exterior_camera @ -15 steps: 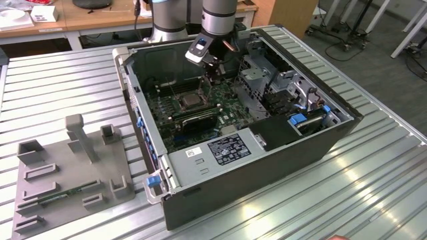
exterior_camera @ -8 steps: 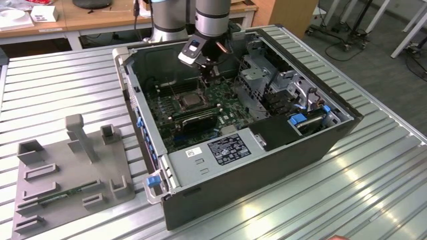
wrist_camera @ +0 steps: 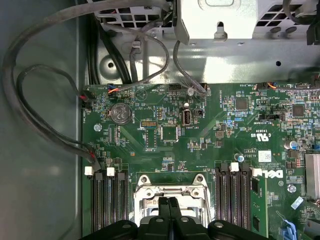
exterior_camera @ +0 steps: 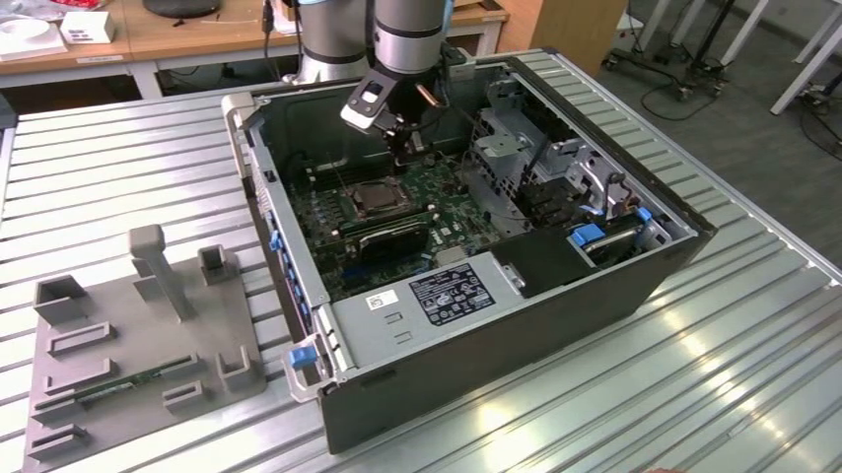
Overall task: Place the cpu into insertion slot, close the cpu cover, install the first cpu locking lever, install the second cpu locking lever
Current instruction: 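Close the cpu cover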
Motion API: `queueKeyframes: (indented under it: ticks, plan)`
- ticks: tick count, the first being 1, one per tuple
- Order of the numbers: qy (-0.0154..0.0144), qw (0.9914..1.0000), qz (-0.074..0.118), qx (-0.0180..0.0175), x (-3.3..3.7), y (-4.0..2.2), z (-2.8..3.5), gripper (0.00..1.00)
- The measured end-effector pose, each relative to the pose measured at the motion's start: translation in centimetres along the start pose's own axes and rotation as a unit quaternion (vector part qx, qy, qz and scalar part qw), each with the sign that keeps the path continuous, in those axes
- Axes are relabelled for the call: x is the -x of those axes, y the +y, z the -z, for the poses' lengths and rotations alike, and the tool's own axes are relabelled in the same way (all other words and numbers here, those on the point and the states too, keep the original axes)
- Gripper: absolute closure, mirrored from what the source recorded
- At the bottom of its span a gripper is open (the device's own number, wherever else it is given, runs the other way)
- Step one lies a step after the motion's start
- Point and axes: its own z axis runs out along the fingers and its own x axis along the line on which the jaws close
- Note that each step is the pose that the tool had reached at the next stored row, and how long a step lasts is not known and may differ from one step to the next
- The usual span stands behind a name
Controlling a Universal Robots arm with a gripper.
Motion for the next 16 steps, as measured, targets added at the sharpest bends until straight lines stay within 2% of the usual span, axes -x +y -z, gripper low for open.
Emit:
queueKeyframes:
  ticks: [14,16]
  plan:
    - [0.0000,1.00000,0.000,0.0000,0.01,-0.27,-0.15,0.89]
    - [0.0002,0.99999,0.005,-0.0001,0.01,-0.27,-0.15,0.89]
